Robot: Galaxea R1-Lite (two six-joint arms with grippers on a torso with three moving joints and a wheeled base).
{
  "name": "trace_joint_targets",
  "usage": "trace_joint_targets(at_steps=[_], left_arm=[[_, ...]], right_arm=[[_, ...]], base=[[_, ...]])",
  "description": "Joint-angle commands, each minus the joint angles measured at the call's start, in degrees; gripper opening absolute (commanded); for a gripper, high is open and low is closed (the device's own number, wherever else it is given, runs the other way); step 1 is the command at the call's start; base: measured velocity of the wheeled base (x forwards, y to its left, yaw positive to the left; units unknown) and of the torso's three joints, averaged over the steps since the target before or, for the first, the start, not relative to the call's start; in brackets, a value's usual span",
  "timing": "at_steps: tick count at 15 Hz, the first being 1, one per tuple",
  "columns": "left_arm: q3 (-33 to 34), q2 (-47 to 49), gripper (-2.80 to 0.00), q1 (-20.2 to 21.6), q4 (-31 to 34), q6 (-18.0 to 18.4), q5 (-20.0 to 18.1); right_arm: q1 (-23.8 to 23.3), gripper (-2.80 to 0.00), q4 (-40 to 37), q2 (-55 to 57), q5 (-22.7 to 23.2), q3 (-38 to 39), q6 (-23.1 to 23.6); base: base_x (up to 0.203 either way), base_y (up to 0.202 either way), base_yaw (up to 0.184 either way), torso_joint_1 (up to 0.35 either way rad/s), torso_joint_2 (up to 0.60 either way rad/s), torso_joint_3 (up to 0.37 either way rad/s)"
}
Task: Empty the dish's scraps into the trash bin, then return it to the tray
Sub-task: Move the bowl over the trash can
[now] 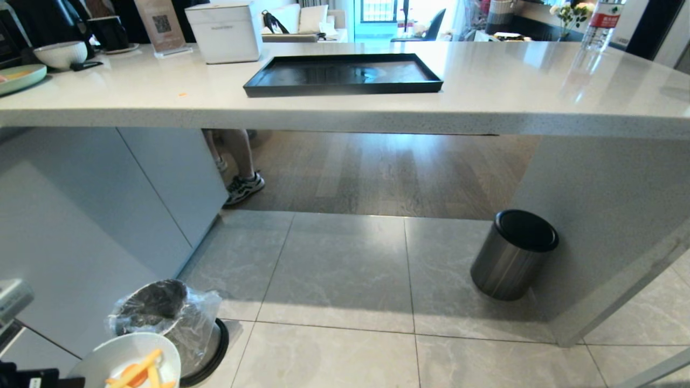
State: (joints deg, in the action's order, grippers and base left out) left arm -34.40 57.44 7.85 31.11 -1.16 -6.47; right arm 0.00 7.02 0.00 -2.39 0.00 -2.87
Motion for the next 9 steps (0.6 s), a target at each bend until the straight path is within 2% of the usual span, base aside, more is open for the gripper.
trace_joint_targets(at_steps=[1, 9], left_arm=[[0.0, -0.3, -2.8, 0.1, 0.9, -0.1, 0.0], [0.0, -0.3, -2.8, 0.1, 1.6, -0.2, 0.0]], right_arm=[[0.0, -2.8, 0.1, 0.0, 0.0, 0.0, 0.0], [0.0, -2.8, 0.0, 0.0, 0.0, 0.0, 0.0]], base=[[0.0, 0.0, 0.0, 0.0, 0.0, 0.0], [0.0, 0.0, 0.0, 0.0, 0.0, 0.0]])
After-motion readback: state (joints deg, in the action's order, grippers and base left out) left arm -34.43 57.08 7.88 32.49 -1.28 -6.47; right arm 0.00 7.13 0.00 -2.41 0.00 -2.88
